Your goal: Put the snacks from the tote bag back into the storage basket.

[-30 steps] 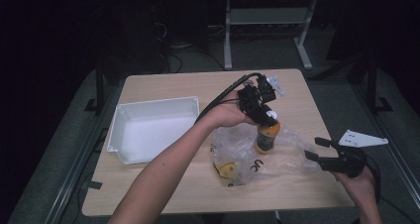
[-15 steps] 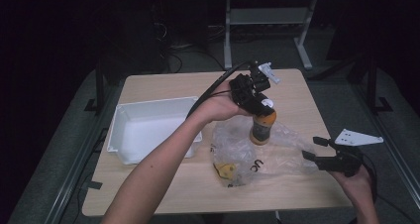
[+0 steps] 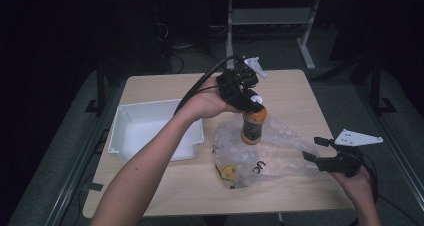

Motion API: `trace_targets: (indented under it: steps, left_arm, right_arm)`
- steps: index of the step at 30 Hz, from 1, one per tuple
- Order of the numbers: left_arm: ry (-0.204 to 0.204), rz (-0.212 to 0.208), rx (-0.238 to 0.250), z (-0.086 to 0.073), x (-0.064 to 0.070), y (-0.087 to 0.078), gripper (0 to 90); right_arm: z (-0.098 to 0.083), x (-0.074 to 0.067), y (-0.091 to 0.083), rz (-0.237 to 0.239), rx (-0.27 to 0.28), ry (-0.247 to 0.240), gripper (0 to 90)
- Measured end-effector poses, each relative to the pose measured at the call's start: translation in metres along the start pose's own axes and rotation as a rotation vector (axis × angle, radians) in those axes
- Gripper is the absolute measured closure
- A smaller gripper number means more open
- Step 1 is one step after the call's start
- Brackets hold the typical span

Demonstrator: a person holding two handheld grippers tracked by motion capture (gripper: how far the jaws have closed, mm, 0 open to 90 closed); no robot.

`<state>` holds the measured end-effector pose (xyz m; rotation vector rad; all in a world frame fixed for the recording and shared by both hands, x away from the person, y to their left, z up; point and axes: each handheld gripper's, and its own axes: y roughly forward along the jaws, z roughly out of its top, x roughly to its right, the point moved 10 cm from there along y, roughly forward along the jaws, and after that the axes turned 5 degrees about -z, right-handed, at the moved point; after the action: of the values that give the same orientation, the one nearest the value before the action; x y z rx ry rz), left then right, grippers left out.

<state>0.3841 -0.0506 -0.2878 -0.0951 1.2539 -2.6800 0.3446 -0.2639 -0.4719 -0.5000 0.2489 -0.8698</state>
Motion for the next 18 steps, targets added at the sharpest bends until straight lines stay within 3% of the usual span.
trace_targets:
  steps: [18]
  left_arm:
    - [-0.035, 0.032, -0.003, -0.024, -0.017, -0.034, 59.1]
  right_arm:
    - [0.002, -0.001, -0.002, -0.002, 0.012, 0.013, 26.0]
